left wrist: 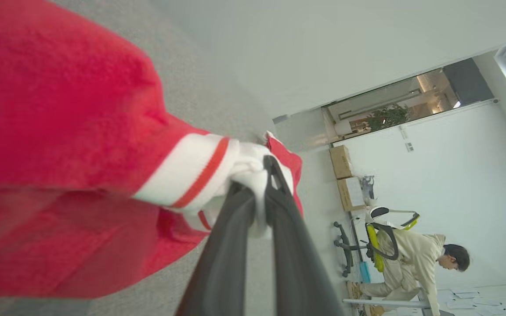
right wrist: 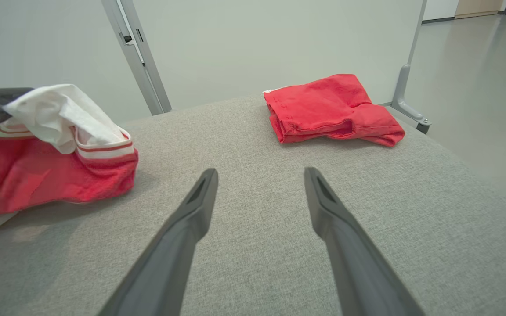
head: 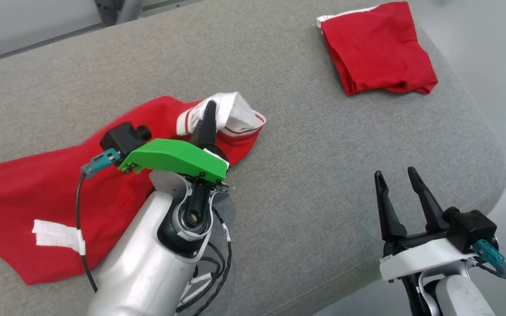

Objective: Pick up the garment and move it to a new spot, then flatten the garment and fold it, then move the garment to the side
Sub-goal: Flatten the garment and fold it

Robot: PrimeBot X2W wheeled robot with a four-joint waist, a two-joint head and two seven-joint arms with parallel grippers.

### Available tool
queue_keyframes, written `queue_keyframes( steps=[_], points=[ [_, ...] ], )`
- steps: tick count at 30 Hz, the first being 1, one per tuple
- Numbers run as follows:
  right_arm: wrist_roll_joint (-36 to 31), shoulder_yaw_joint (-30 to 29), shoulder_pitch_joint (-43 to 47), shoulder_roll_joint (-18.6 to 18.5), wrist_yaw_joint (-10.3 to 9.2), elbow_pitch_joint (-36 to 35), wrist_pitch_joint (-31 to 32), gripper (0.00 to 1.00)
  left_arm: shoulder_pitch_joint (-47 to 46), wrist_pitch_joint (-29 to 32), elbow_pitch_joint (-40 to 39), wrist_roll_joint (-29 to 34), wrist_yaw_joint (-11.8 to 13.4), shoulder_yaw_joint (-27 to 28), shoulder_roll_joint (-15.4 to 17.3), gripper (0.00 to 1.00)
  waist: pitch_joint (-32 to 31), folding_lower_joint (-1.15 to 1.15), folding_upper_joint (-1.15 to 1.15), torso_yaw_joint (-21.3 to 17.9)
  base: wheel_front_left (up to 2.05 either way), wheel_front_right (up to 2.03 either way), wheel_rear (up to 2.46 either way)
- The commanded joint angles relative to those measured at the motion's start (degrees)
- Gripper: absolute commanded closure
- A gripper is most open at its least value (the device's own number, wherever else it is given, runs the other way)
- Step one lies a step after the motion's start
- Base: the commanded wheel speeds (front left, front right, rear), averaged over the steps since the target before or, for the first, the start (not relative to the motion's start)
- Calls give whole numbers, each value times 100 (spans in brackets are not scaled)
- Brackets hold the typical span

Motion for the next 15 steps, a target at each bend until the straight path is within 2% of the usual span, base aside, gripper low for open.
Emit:
queue_keyframes(
  steps=[1,2,3,4,8,15],
  points=[
    [20,13,-78,-1,-5,1,-16,0,-124,-77,69,-76,27,-28,26,70,142,0,21,-143,0,0,0],
    [42,25,-83,-1,-5,-1,-16,0,-205,-211,240,-236,76,-71,28,53,175,0,21,-174,0,0,0],
    [56,29,-90,-2,-5,-1,-16,0,-286,-313,398,-358,91,-135,28,9,202,0,21,-197,0,0,0],
    [73,24,-95,-3,-5,-2,-16,0,-355,-389,492,-503,29,-201,24,0,225,0,21,-212,0,0,0],
    [104,-36,-84,-2,-5,-3,-16,0,-568,-542,747,-884,-242,-553,26,0,279,0,21,-192,0,0,0],
    [66,-64,-88,-3,-5,42,-16,0,-685,-384,692,-1325,-846,-1352,29,0,220,0,21,-2,0,0,0]
  ],
)
